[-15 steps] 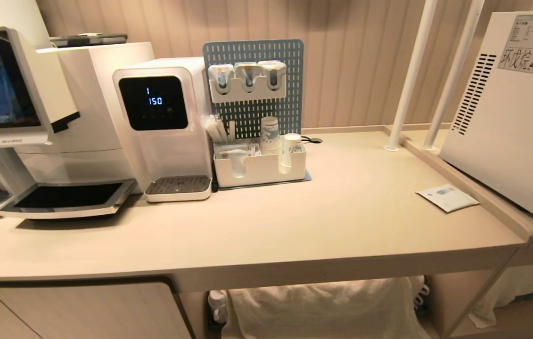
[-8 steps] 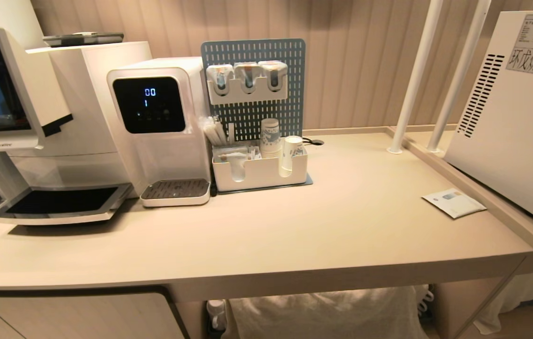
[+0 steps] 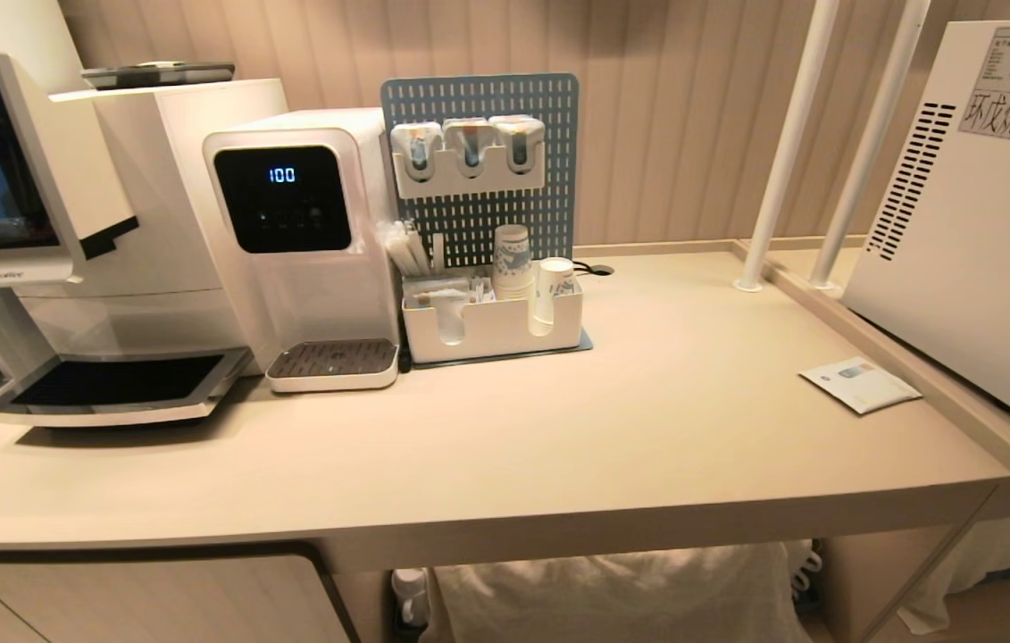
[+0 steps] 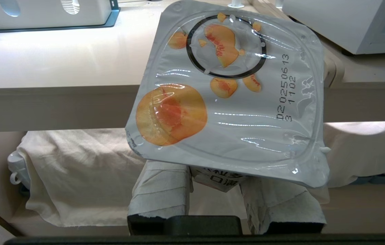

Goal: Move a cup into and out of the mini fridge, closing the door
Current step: Place the yoghurt on the table

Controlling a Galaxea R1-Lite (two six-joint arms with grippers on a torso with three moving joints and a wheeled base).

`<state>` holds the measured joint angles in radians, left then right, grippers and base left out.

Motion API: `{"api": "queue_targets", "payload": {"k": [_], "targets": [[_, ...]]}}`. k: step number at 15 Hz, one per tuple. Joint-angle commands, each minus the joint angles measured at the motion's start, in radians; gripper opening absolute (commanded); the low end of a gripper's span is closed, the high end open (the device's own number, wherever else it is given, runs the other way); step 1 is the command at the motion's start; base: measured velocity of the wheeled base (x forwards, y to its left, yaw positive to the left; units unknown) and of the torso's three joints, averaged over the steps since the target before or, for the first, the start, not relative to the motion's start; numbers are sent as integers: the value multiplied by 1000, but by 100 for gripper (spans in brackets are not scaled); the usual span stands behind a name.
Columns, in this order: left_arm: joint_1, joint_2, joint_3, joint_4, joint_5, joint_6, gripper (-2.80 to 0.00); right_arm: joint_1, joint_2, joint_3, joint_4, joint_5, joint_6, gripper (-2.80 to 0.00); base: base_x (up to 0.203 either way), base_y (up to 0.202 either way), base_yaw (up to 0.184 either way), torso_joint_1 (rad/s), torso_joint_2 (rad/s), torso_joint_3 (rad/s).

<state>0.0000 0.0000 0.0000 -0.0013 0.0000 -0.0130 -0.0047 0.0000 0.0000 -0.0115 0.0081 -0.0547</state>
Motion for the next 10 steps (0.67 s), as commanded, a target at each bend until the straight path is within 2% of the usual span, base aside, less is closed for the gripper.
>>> {"api": "queue_targets", "payload": {"k": [1,7,10], "targets": [[0,0,0,0,0,-1,-280,0,-2,9,1,0,-1,-280,0,0,0,0,0,0],[0,0,0,0,0,-1,-280,0,-2,-25,12,8,-3,-280,0,0,0,0,0,0],[0,0,0,0,0,-1,-280,0,40,-135,133,14,0,-280,0,0,0,0,0,0]]}}
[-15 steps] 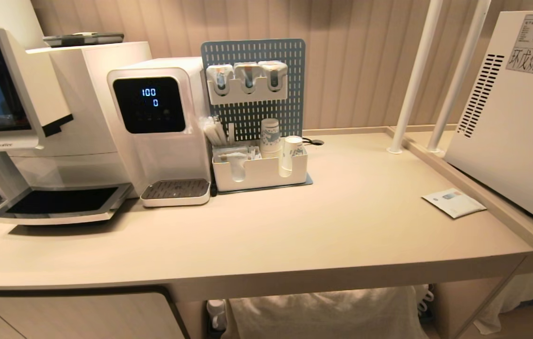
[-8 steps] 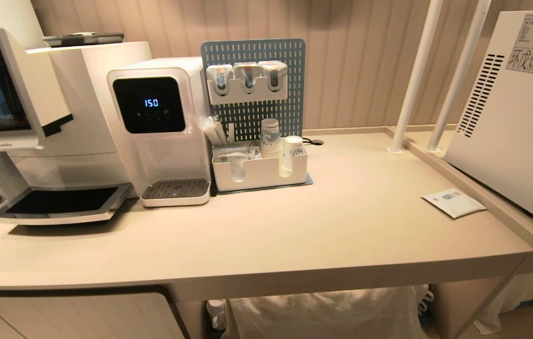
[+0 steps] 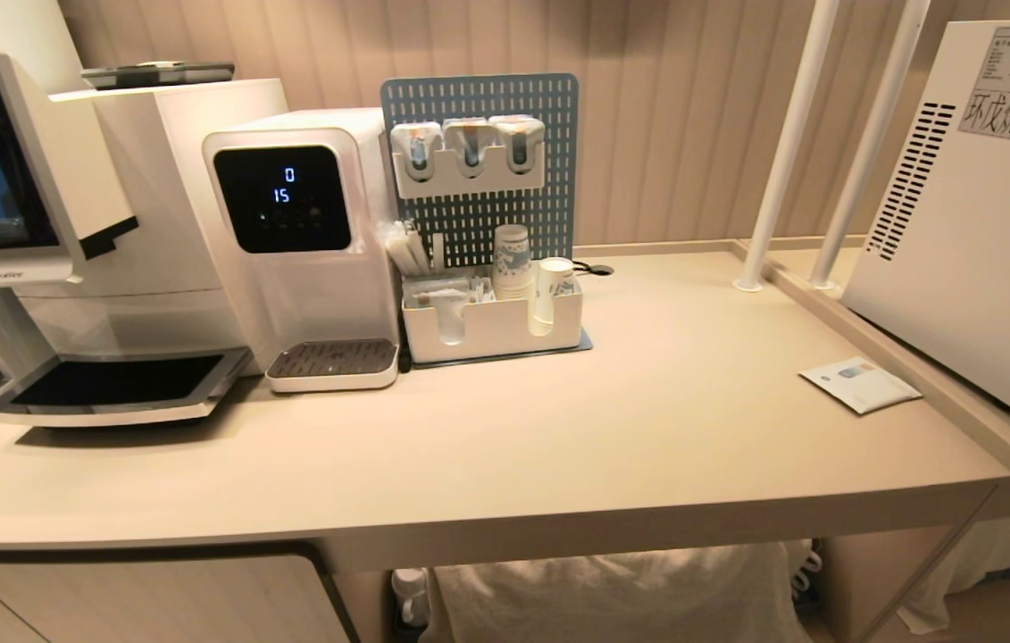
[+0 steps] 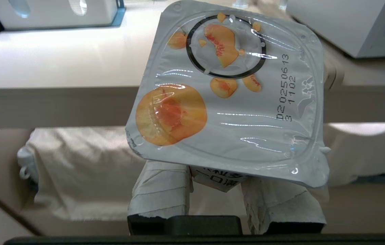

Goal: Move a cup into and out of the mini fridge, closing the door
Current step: Place the yoghurt on the table

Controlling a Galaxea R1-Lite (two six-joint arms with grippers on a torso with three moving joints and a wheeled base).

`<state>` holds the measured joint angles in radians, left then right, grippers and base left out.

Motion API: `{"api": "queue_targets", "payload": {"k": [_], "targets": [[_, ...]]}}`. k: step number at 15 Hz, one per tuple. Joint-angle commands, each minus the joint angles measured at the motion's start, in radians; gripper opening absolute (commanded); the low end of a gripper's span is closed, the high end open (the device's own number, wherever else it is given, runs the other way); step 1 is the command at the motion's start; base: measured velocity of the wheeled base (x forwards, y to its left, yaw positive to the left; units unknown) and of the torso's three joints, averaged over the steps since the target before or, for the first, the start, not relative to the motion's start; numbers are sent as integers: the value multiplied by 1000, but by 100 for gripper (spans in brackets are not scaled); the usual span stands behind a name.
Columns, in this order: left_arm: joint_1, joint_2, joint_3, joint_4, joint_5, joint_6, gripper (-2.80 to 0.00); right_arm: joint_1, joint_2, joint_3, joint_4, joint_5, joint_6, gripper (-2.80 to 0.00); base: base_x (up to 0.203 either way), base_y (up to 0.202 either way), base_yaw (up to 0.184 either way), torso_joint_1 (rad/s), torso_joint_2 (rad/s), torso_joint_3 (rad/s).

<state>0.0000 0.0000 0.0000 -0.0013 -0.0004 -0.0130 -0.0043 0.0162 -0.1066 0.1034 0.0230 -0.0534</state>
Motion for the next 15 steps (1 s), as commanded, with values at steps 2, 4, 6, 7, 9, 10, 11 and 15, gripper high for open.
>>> {"api": "queue_targets", "payload": {"k": [2,4,6,7,9,10,11,15], "targets": [[0,0,0,0,0,-1,-280,0,128,-117,124,4,1,-280,0,0,0,0,0,0],[0,0,0,0,0,-1,-280,-1,240,-200,207,10,2,-280,0,0,0,0,0,0],[0,0,0,0,0,-1,-280,-1,353,-261,266,11,3,-280,0,0,0,0,0,0],[0,0,0,0,0,-1,-280,-1,412,-278,277,12,4,-280,0,0,0,0,0,0],[0,0,0,0,0,-1,-280,-1,544,-323,289,11,15,-280,0,0,0,0,0,0],[0,0,0,0,0,-1,-280,-1,616,-351,292,10,36,-280,0,0,0,0,0,0],[0,0,0,0,0,-1,-280,-1,686,-379,296,9,59,-280,0,0,0,0,0,0],[0,0,0,0,0,-1,-280,-1,949,-509,285,2,106,-280,0,0,0,0,0,0]]}}
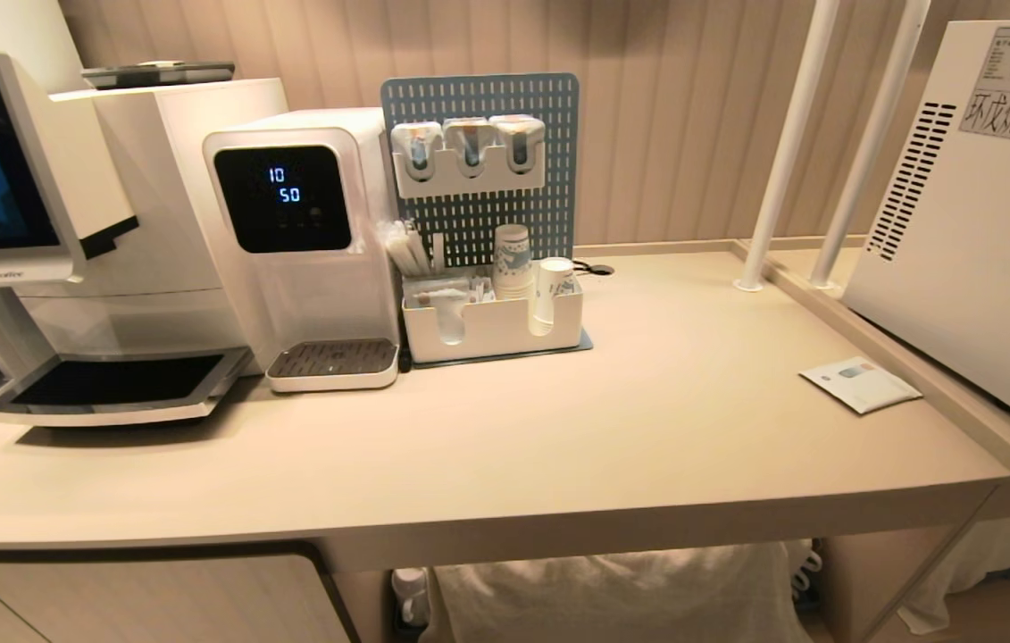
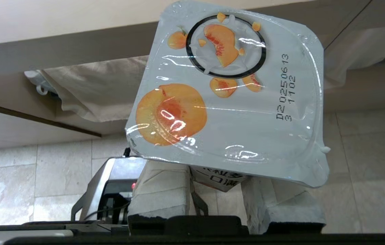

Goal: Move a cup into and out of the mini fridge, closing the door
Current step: Place the yoghurt on the table

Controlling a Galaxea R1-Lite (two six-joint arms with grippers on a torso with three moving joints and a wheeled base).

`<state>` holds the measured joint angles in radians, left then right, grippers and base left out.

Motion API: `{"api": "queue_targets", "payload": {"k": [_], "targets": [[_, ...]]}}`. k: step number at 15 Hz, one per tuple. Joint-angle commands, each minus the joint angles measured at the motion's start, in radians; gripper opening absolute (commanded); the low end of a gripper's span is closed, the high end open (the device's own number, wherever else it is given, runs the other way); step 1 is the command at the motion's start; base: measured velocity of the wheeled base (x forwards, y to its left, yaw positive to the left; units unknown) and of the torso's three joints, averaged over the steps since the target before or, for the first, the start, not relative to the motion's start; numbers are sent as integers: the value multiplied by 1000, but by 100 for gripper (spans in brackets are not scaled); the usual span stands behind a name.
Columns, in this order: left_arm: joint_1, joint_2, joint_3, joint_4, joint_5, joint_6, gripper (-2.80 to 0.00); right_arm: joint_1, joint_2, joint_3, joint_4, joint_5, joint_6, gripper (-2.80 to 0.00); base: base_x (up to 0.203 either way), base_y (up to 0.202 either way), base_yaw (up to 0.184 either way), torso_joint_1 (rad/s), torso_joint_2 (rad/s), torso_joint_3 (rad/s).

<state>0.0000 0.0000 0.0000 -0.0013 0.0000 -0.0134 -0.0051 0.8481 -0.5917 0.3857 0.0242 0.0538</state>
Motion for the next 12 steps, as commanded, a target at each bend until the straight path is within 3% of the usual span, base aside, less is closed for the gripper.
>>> {"api": "queue_targets", "payload": {"k": [1,5,10,12], "targets": [[0,0,0,0,0,0,-280,0,163,-39,1,1,4,-280,0,0,0,0,0,0],[0,1,0,0,0,0,-280,0,325,-51,-39,12,15,-280,0,0,0,0,0,0],[0,2,0,0,0,0,-280,6,505,-93,-270,59,16,-280,0,0,0,0,0,0],[0,0,0,0,0,0,-280,8,558,-118,-298,60,17,-280,0,0,0,0,0,0]]}}
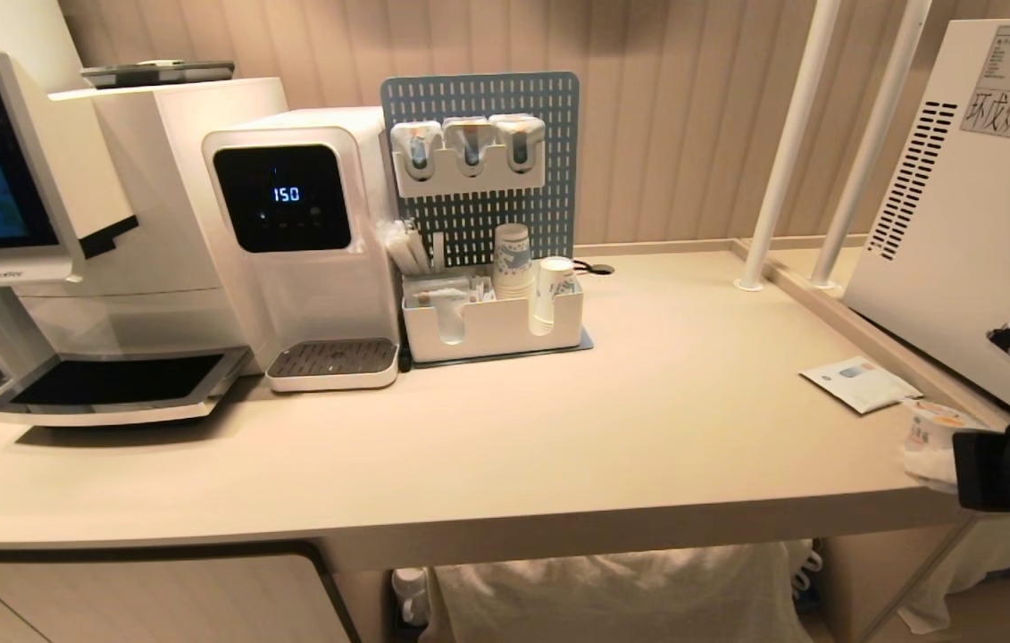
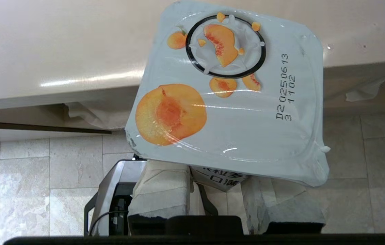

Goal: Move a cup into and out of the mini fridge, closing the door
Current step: Place the yoghurt on the table

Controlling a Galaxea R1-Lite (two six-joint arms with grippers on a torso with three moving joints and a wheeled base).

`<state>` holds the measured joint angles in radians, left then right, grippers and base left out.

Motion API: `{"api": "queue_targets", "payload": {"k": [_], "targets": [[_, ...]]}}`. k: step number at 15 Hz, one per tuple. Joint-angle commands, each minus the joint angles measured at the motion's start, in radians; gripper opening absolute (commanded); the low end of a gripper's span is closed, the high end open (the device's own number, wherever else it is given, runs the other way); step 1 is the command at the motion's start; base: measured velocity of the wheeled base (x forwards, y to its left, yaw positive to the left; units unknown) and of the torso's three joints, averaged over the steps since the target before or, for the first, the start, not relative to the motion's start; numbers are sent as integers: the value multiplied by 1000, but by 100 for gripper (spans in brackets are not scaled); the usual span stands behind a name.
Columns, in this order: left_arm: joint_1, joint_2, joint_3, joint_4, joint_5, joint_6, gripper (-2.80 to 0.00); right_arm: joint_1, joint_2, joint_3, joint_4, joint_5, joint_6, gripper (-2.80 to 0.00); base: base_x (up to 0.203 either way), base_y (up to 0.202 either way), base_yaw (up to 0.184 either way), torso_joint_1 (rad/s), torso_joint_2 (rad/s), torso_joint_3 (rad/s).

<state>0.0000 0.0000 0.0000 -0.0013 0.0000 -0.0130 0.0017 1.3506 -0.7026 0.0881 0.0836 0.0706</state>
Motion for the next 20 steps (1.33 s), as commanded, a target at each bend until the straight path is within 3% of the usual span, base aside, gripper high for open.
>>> {"api": "queue_targets", "payload": {"k": [1,7,13,16,20], "targets": [[0,0,0,0,0,-1,-280,1,79,-27,-4,3,3,-280,0,0,0,0,0,0],[0,0,0,0,0,-1,-280,3,196,-75,-36,79,4,-280,0,0,0,0,0,0],[0,0,0,0,0,-1,-280,32,353,-74,-332,155,5,-280,0,0,0,0,0,0],[0,0,0,0,0,-1,-280,42,445,-75,-486,159,5,-280,0,0,0,0,0,0],[0,0,0,0,0,-1,-280,69,552,-121,-588,155,-5,-280,0,0,0,0,0,0]]}}
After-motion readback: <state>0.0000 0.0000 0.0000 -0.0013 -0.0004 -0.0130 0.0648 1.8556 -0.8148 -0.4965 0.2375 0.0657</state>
